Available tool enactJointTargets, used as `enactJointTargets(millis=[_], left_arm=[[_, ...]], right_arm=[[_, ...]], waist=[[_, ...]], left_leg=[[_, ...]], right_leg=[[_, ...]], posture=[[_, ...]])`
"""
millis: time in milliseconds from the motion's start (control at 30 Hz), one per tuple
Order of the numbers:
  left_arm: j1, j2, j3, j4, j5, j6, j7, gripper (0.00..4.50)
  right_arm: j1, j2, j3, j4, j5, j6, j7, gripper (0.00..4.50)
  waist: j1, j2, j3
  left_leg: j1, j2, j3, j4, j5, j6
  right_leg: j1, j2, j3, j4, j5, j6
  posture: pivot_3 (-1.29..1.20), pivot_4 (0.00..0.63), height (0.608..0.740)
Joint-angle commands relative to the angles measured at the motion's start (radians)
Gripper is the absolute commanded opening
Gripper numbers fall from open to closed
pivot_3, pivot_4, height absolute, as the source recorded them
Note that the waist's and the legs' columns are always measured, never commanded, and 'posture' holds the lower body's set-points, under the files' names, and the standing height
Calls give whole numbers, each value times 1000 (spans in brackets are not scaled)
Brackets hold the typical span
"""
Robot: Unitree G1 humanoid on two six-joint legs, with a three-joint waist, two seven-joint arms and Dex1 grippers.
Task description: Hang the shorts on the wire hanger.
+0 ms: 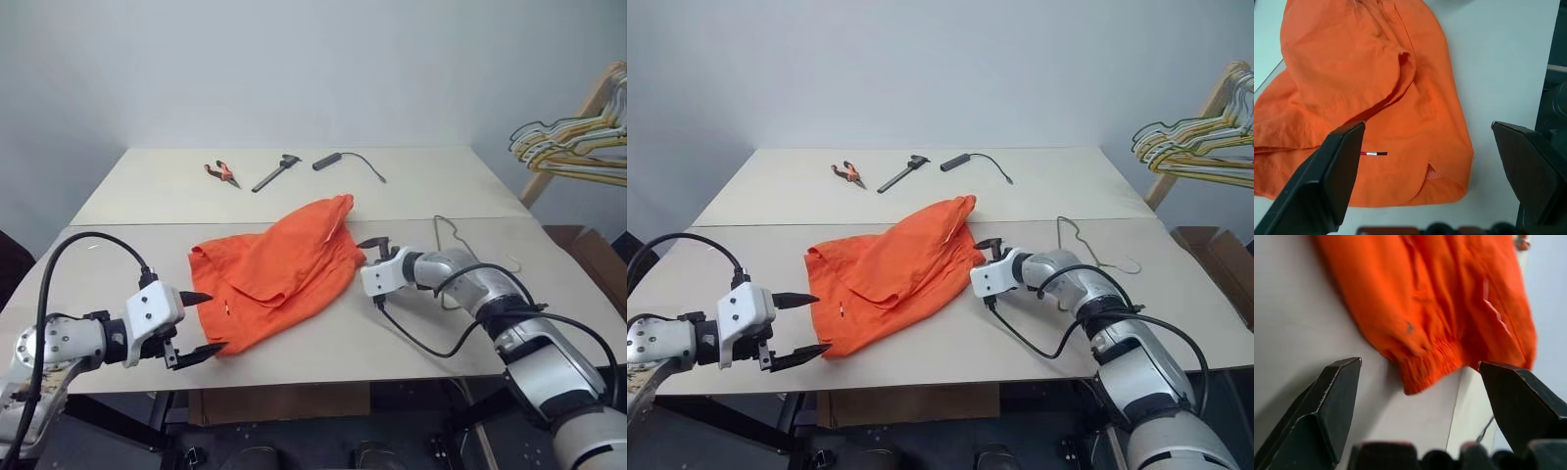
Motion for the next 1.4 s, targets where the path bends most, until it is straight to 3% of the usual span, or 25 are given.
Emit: enactJointTargets(millis=[33, 200, 300, 500, 667, 1033, 1400], left_arm=[[-3, -1, 14, -40, -11, 2, 10, 4500], [-10, -5, 8, -45, -11, 9, 17, 4500], [-12, -6, 8, -47, -12, 12, 18, 4500], [-5, -1, 11, -53, -22, 20, 4, 4500], [26, 22, -23, -46, 12, 18, -20, 4500], [46, 78, -158, 59, 231, -71, 13, 4500], [-41, -3, -263, 104, 354, -112, 117, 4500]], right_arm=[[-45, 27, 15, 29, -11, -71, -35, 4446], [-78, 75, 42, 85, -53, -51, -87, 4446], [-100, 86, 59, 138, -89, -40, -125, 3942], [-127, 104, 80, 216, -133, -16, -198, 1850], [-105, 101, 69, 202, -113, -19, -178, 43], [-23, 74, 17, 52, -40, 23, -95, 17], [202, 6, -61, -367, 57, 205, 103, 17]], waist=[[-3, 0, 0], [-14, 0, 0], [-15, 0, 0], [-15, 0, 0], [-18, 0, 0], [-18, 0, 0], [-16, 0, 0]], left_leg=[[0, 0, 0, 0, 0, 0], [2, 0, 0, 1, 0, -1], [4, 0, -1, 0, 1, -2], [4, 0, -1, 0, 1, -2], [4, 0, -2, 0, 1, -2], [4, 0, -1, 0, 1, -2], [3, 0, -2, 0, 1, -2]], right_leg=[[0, 0, 0, 0, 0, 0], [0, 0, 1, 7, -1, -2], [0, 0, 0, 10, -3, -4], [0, 1, 0, 12, -4, -5], [-1, 1, 0, 12, -4, -5], [-1, 1, 0, 12, -4, -5], [-1, 1, 0, 12, -4, -5]], posture=[[158, 0, 740], [158, 0, 740], [159, 0, 740], [159, 0, 740], [150, 0, 740], [128, 0, 740], [101, 0, 740]])
